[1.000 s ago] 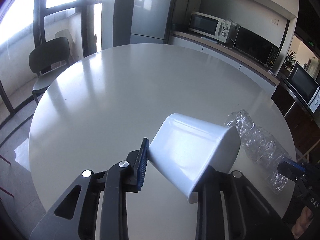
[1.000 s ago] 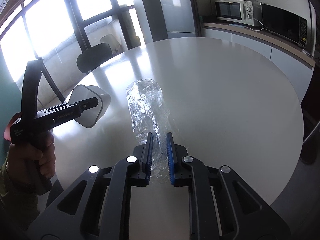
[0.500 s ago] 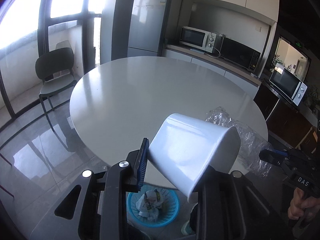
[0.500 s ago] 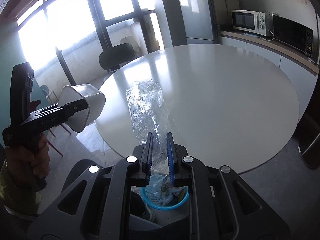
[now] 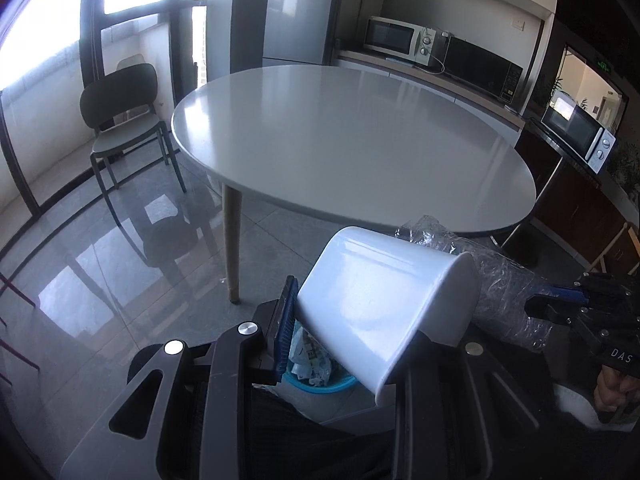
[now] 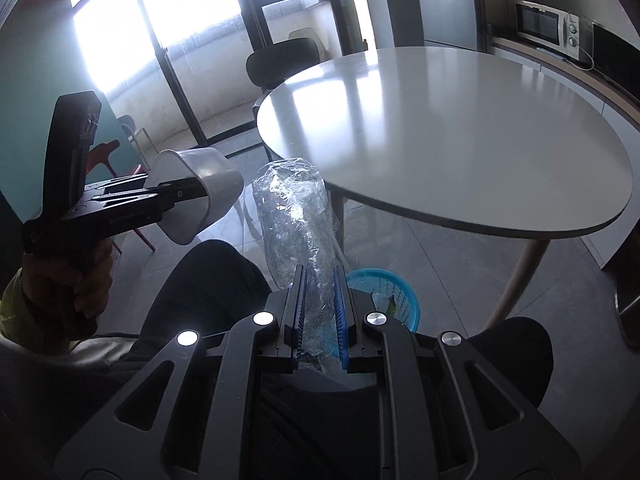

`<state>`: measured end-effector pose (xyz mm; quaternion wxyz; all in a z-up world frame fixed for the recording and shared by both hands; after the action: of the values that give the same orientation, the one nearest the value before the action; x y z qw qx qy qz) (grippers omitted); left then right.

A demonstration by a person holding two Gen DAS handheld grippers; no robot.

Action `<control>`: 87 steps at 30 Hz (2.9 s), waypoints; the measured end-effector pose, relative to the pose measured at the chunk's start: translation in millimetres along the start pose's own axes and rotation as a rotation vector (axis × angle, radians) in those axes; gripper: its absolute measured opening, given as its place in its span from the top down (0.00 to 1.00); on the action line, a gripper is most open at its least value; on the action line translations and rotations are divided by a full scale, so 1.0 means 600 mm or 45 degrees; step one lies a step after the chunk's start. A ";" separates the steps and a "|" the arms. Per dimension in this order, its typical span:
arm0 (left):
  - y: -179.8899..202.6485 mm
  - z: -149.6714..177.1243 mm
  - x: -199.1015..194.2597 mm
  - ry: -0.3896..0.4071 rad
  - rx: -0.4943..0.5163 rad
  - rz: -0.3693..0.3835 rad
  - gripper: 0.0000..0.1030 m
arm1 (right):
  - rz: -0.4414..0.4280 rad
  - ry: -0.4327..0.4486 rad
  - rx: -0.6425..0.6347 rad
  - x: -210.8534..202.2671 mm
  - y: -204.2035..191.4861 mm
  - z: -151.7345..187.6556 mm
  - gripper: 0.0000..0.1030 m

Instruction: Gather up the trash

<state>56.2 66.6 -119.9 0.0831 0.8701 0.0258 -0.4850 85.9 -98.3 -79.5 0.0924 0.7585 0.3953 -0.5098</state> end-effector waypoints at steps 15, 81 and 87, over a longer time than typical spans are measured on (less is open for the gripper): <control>-0.041 0.058 0.195 -0.275 -0.105 -0.012 0.75 | 0.044 -0.272 0.238 0.208 0.088 0.035 0.88; -0.026 0.086 0.323 -0.468 -0.055 0.052 0.06 | 0.134 -0.429 0.411 0.344 0.180 0.073 0.08; -0.017 0.093 0.328 -0.498 -0.013 0.042 0.06 | 0.111 -0.465 0.386 0.353 0.172 0.077 0.08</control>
<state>111.8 59.9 -316.7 0.0990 0.7592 -0.0026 -0.6433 160.4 -85.6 -307.4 0.0693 0.6751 0.2577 -0.6877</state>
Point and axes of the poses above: each gripper's, at about its wrist camera, not at the fingertips, and x roughly the way its jaws point, y to its right, z to its underside, the point moved 7 cm from there along x, roughly the way its jaws point, and after that the axes turned 13 degrees about -y, right-handed, at the moved point
